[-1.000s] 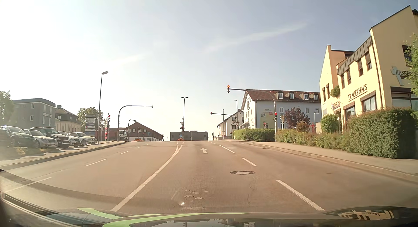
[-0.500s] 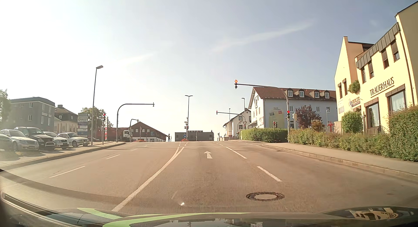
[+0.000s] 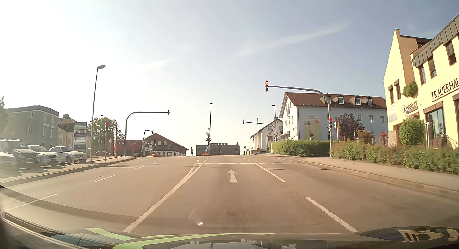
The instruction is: Follow the waypoints while adhering to traffic rules and regulations
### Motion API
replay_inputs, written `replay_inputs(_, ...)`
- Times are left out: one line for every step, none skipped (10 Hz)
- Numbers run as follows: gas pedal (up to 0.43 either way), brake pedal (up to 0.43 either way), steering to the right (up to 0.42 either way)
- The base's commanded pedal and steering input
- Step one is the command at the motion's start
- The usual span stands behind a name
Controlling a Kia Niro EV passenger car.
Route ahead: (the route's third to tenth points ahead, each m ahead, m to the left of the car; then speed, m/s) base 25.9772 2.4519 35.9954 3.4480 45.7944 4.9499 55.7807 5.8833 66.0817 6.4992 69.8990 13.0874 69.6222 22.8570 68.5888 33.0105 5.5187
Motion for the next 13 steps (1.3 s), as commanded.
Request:
replay_inputs(0.047,0.000,-0.027)
replay_inputs(0.047,0.000,-0.026)
replay_inputs(0.047,0.000,-0.025)
replay_inputs(0.047,0.000,-0.024)
replay_inputs(0.047,0.000,-0.021)
replay_inputs(0.047,0.000,-0.020)
replay_inputs(0.047,0.000,-0.020)
replay_inputs(0.047,0.000,-0.020)
replay_inputs(0.047,0.000,-0.020)
replay_inputs(0.047,0.000,-0.020)
replay_inputs(0.047,0.000,-0.020)
replay_inputs(0.047,0.000,-0.020)
replay_inputs(0.047,0.000,-0.020)
